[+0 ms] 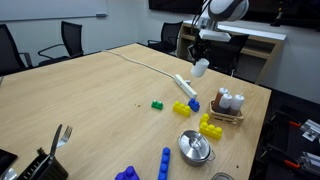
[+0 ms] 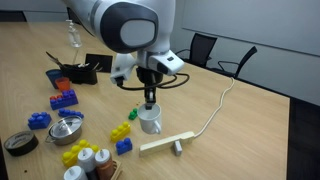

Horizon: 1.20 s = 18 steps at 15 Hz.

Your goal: Move the mug cup to the left

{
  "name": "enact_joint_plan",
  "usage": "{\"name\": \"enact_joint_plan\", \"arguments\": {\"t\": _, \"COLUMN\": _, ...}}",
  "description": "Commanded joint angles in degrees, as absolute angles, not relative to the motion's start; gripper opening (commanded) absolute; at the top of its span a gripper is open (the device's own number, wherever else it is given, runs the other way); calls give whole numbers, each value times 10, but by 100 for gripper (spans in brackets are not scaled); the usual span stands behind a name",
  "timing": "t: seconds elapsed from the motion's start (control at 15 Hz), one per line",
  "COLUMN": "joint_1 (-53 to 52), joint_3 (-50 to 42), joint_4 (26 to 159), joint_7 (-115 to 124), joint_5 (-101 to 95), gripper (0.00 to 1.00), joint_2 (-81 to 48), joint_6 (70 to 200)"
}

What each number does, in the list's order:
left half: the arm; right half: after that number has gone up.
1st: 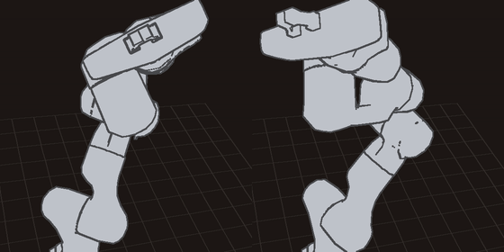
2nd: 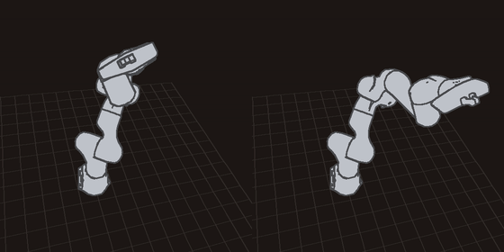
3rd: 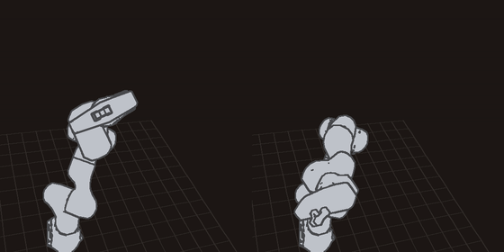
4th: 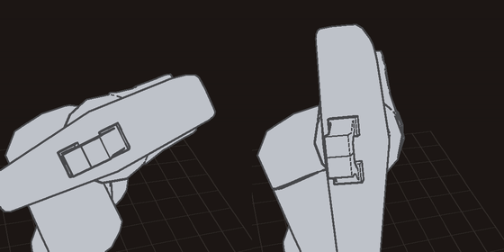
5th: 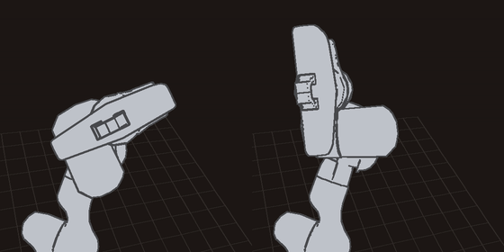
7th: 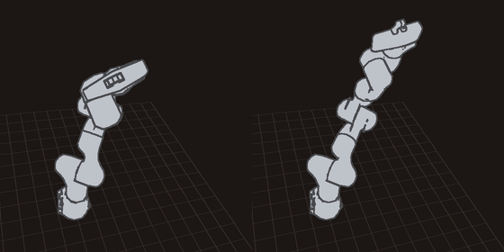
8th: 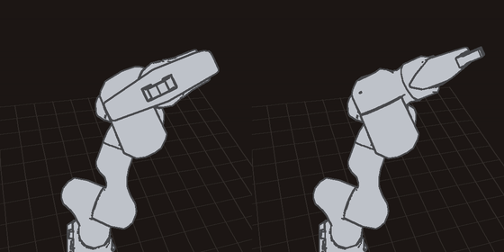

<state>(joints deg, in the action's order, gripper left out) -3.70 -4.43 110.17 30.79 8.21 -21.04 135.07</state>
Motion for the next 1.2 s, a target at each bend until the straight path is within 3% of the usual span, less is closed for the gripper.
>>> {"name": "enact_joint_plan", "arguments": {"t": 0.0, "joint_1": -53, "joint_3": -25, "joint_4": 1120, "joint_7": 251, "joint_5": 45, "gripper": 2, "joint_2": -187, "joint_6": 1337}}
{"name": "enact_joint_plan", "arguments": {"t": 0.6, "joint_1": -104, "joint_3": 39, "joint_4": 1105, "joint_7": 124, "joint_5": -28, "gripper": 2, "joint_2": -192, "joint_6": 1264}}
{"name": "enact_joint_plan", "arguments": {"t": 0.67, "joint_1": -100, "joint_3": 36, "joint_4": 1109, "joint_7": 155, "joint_5": -10, "gripper": 6, "joint_2": -200, "joint_6": 1288}}
{"name": "enact_joint_plan", "arguments": {"t": 1.13, "joint_1": -103, "joint_3": 39, "joint_4": 1108, "joint_7": 132, "joint_5": -21, "gripper": 6, "joint_2": -200, "joint_6": 1280}}
